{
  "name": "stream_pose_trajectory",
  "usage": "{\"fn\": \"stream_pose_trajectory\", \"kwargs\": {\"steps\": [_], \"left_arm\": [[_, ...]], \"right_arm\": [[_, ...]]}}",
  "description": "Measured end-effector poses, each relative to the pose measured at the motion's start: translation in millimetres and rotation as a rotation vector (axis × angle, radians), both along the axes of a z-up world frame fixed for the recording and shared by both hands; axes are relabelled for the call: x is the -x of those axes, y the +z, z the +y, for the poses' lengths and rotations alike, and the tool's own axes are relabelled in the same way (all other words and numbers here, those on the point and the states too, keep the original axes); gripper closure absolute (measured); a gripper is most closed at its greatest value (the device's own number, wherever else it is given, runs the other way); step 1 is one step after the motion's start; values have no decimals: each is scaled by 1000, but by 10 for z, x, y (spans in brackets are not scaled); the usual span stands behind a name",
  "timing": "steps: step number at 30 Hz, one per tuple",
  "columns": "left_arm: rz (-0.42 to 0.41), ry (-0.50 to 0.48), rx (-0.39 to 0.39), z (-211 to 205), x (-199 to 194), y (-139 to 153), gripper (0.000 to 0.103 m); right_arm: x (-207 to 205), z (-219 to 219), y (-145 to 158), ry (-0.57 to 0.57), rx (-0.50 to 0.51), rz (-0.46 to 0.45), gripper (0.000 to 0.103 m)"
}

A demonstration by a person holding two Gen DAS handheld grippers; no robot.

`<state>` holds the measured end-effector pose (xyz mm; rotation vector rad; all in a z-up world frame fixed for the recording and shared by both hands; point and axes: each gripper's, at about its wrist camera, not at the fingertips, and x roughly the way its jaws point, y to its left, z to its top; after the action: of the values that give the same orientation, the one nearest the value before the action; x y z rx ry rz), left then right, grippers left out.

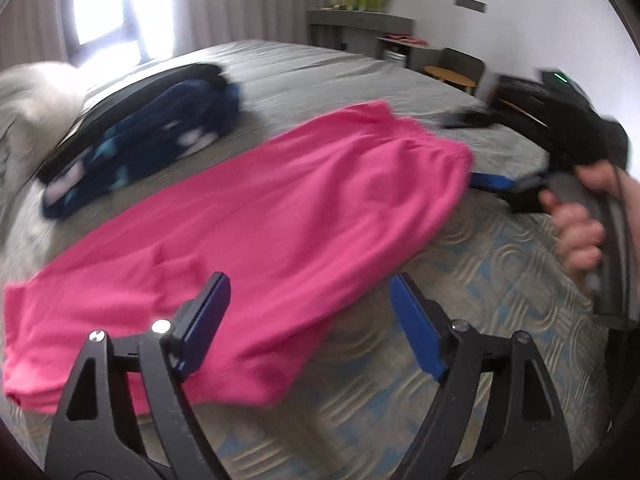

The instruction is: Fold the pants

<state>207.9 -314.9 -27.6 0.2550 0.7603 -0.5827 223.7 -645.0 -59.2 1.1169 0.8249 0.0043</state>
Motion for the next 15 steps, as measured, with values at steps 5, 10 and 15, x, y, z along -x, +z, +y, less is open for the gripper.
{"fn": "stream_pose_trajectory", "kwargs": {"steps": [5,10,15], "left_arm": [[-61,-55,-67,-475,-34,-18,21],[-77,-106,-65,-774,-125,27,21],[-111,-181,-26,-922,-114,134,20]], "right_arm": [[-399,-1,-50,53,27,21,40],[-487,43,45,108,48,-8,90],[-458,82,334,134,37,-78,90]]}}
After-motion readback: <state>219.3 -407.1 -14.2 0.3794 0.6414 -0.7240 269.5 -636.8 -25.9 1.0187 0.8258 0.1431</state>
